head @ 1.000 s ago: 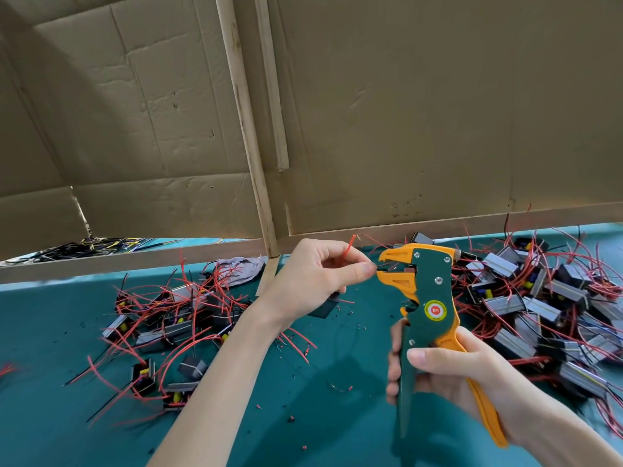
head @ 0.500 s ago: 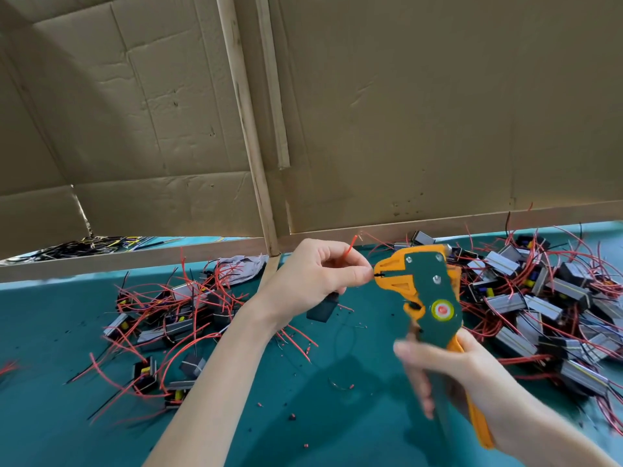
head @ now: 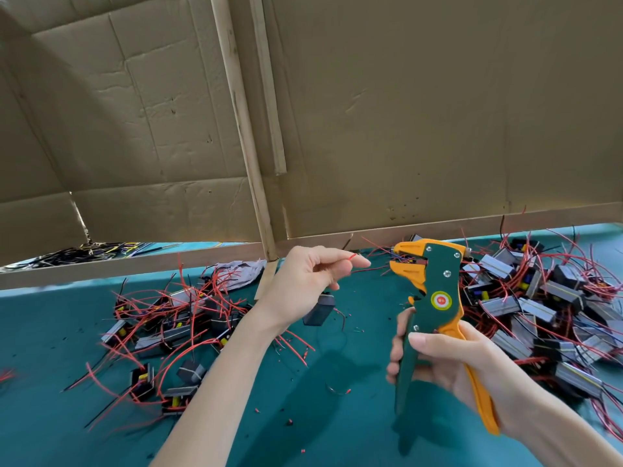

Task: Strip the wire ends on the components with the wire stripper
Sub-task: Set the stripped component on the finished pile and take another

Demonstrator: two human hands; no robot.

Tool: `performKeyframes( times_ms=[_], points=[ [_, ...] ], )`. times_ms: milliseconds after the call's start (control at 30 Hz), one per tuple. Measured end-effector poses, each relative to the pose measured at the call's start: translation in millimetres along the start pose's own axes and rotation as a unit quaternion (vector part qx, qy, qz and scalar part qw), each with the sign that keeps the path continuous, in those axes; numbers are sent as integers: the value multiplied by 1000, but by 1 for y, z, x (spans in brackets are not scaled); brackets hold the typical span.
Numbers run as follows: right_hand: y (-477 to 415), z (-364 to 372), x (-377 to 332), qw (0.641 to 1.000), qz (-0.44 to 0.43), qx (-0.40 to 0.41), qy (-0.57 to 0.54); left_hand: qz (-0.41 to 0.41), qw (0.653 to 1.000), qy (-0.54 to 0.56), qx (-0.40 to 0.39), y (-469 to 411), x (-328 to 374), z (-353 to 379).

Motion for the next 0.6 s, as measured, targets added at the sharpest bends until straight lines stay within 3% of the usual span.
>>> performKeyframes(
  times_ms=[167, 600],
  points=[
    [3, 7, 4, 1000, 14, -9, 14, 1, 998, 29, 58, -1, 3, -6],
    [5, 10, 6, 999, 26, -24, 29, -1, 999, 47, -6, 0, 10, 5]
  ],
)
Point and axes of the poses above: each hand's wrist, its own y-axis away from the middle knuckle, its own z-axis out of the palm, x = y × z, the point moved 7 cm from there along -y, towards the middle knuckle, and after that the axes turned 11 degrees about z, right-handed, at the moved point
